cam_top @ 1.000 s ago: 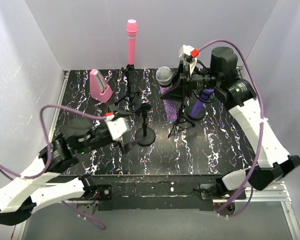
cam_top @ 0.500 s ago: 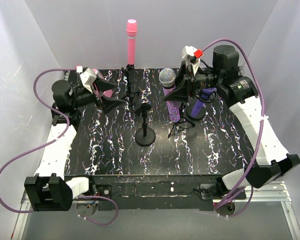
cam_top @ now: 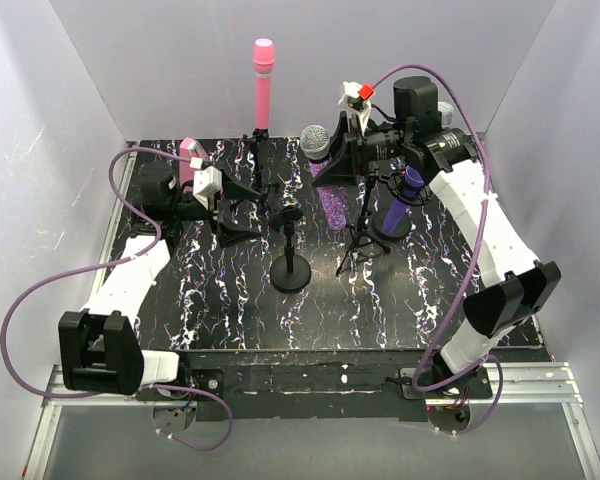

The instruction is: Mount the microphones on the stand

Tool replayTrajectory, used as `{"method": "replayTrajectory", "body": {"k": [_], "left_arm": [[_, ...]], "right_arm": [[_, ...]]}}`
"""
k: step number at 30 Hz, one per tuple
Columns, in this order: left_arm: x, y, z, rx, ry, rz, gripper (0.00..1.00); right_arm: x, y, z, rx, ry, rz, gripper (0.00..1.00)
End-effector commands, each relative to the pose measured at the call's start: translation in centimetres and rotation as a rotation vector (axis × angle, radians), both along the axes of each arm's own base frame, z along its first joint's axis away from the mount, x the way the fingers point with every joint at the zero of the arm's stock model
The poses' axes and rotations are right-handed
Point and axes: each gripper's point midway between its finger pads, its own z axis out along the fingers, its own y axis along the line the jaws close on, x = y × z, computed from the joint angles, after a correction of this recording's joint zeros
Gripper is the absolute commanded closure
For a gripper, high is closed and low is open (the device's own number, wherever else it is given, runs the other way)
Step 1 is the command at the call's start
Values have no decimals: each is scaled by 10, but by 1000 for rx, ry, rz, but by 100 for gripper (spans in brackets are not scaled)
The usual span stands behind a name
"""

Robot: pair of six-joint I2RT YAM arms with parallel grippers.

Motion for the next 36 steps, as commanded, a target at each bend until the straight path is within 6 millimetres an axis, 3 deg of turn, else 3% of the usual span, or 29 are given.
{"method": "replayTrajectory", "body": {"k": [1,9,18,26,30,32,36], "left_arm": [[10,-7,-4,17,-90,-32,2],[12,-38,-17,23,-79,-128,2],[9,-44,-26,25,-56,-150,7],[12,-46,-31,35,-6,-135,40],[13,-47,-30,36,4,-134,73],[13,-46,-29,35,7,-130,82],[11,-46,-26,35,1,-127,85]], "right_arm": [[1,1,24,44,-98,29,99],[12,9,15,33,-89,30,99],[9,27,1,16,-67,67,99],[2,44,-7,-2,-85,89,99],[3,44,-13,-19,-103,84,99],[1,43,-15,-29,-120,93,99],[-1,41,-19,-48,-151,96,99]]}}
